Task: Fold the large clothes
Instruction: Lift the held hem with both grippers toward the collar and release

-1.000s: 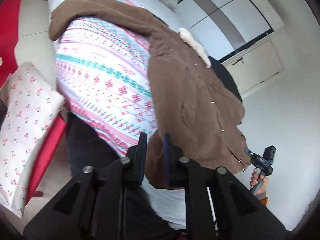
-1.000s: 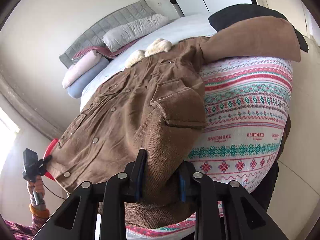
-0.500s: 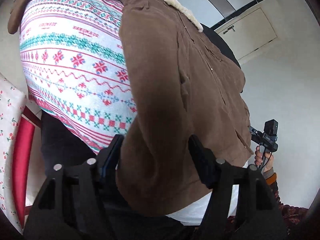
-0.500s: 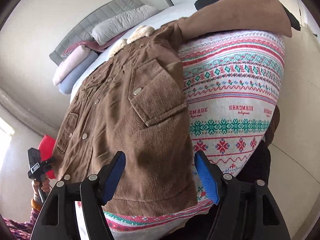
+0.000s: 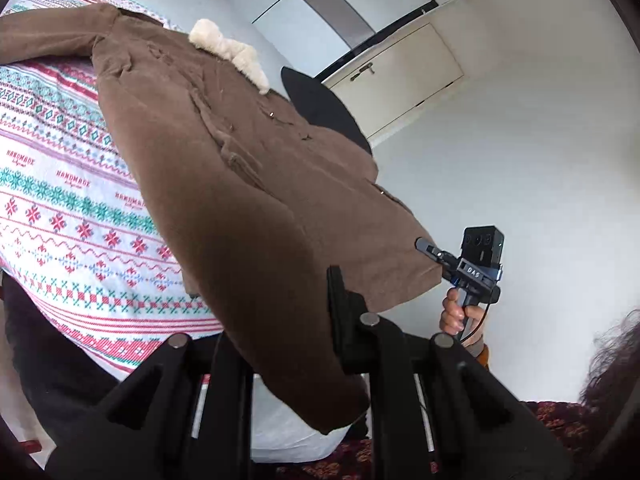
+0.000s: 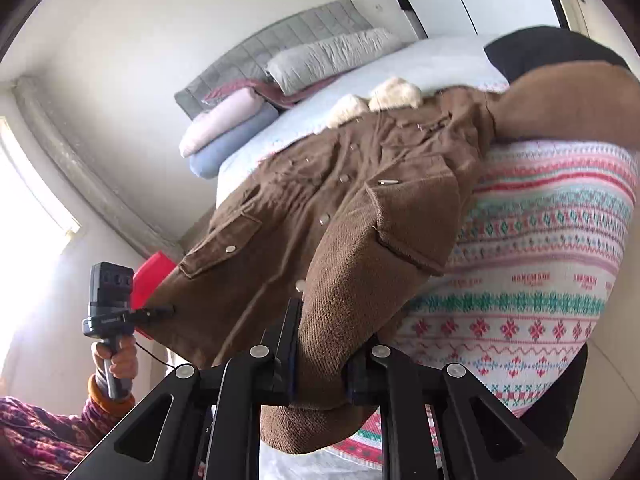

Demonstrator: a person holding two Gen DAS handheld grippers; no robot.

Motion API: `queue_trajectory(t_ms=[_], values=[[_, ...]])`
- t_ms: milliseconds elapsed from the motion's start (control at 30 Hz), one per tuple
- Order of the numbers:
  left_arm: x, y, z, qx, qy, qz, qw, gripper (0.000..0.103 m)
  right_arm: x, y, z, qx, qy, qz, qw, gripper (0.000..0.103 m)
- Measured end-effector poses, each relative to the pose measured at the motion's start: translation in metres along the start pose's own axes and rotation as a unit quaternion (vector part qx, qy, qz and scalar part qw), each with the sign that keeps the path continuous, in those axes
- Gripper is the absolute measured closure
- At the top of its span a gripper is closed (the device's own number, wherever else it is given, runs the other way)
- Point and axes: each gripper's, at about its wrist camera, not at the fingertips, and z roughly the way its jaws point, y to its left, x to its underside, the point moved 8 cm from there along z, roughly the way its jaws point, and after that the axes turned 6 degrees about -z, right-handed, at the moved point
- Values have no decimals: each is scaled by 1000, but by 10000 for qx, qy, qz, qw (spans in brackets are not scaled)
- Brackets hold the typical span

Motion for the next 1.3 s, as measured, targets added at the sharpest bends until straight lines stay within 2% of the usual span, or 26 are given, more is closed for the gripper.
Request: queue_trajectory(t_ms=[67, 100, 167, 233, 333, 433, 467, 533, 600, 767, 933, 1067, 1167, 1300], values=[[-17, -14, -21, 324, -330, -59, 9989, 87, -21, 0, -21, -91, -225, 109, 9996, 87], [-22, -18, -31, 372, -455, -22, 9983, 87, -29, -2, -29, -48, -323, 101, 9994, 87], [-23, -12, -43, 315, -579, -50, 9978, 87, -37, -13, -45, 151, -453, 93, 9988, 87], [-13, 12, -46, 67, -518, -235, 9984, 87, -35, -31, -48, 313, -405, 306, 9982, 87], [23, 69, -34, -553, -127, -756, 9955, 87, -5, -64, -32, 592, -42, 651, 9961, 87], [73, 127, -13, -1114, 399, -1440, 9825, 87, 47, -95, -5, 735, 585, 1076, 9898, 87], [83, 137, -7, -1121, 467, -1600, 9796, 87, 65, -100, 4, 854, 812, 1111, 9868, 87], [83, 137, -5, -1000, 475, -1718, 9789, 87, 89, -105, 17, 1005, 1121, 1140, 9820, 87], [69, 116, -10, -809, 456, -1544, 9836, 88, 86, -104, 15, 925, 1093, 1213, 9822, 87], [6, 62, -13, -284, 240, -1054, 9937, 88, 28, -92, -4, 469, 580, 1295, 9888, 87], [-75, 41, 17, -484, -124, -655, 9966, 87, -37, -95, 20, 437, 333, 1229, 9909, 87], [-138, 79, 57, -918, -333, -961, 9906, 87, -79, -128, 56, 705, 291, 1441, 9866, 86], [-169, 124, 78, -1023, -407, -1417, 9838, 85, -97, -168, 89, 738, 317, 1865, 9792, 86], [-171, 165, 113, -1603, -16, -1624, 9736, 83, -103, -207, 139, 944, 723, 2200, 9682, 85]])
